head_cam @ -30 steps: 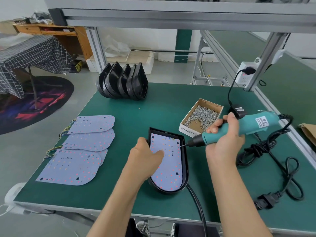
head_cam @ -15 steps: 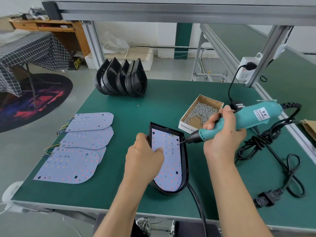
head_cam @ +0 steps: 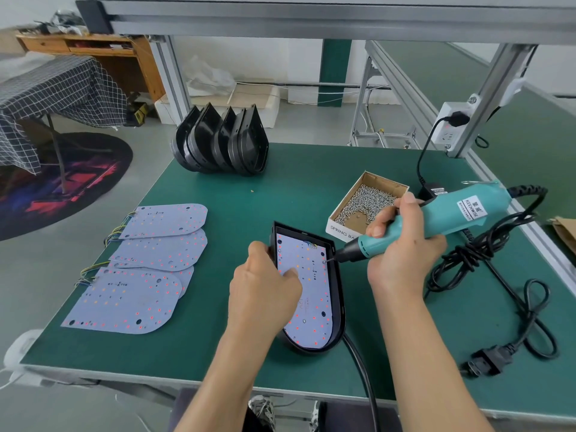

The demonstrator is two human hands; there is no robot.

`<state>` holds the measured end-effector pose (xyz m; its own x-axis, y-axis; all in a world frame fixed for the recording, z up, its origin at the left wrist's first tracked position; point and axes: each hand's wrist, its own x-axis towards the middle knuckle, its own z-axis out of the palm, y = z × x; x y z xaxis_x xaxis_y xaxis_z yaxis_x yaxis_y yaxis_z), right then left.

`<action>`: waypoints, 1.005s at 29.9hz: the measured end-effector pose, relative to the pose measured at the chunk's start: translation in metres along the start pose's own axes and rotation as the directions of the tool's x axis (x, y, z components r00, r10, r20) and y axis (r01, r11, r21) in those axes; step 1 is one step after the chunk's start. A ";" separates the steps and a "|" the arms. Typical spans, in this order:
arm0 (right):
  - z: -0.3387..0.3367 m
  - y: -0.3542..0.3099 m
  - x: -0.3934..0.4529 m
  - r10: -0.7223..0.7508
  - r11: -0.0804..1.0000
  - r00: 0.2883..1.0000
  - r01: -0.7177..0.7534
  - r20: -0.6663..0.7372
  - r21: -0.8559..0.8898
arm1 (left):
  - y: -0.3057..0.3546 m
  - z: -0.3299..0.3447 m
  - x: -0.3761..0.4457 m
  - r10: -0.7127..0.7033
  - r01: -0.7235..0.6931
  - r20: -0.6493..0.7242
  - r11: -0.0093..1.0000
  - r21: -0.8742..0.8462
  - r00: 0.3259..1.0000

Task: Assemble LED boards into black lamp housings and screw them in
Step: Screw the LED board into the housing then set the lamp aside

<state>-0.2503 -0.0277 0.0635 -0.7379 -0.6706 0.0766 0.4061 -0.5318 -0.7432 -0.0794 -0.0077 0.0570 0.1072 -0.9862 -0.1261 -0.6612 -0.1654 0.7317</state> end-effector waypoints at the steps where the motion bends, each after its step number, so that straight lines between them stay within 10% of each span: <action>1: 0.000 0.000 -0.001 -0.015 1.000 1.000 0.015 0.013 -0.008 | 0.001 0.000 -0.001 0.002 -0.001 -0.003 1.000 0.001 1.000; 30: 0.009 0.006 -0.009 -0.059 0.994 0.994 0.067 0.090 -0.085 | 0.002 0.001 -0.003 -0.012 0.012 -0.024 1.000 0.000 1.000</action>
<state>-0.2368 -0.0292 0.0643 -0.7092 -0.6816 0.1801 0.3083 -0.5296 -0.7902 -0.0820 -0.0052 0.0581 0.1325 -0.9841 -0.1186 -0.6598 -0.1769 0.7303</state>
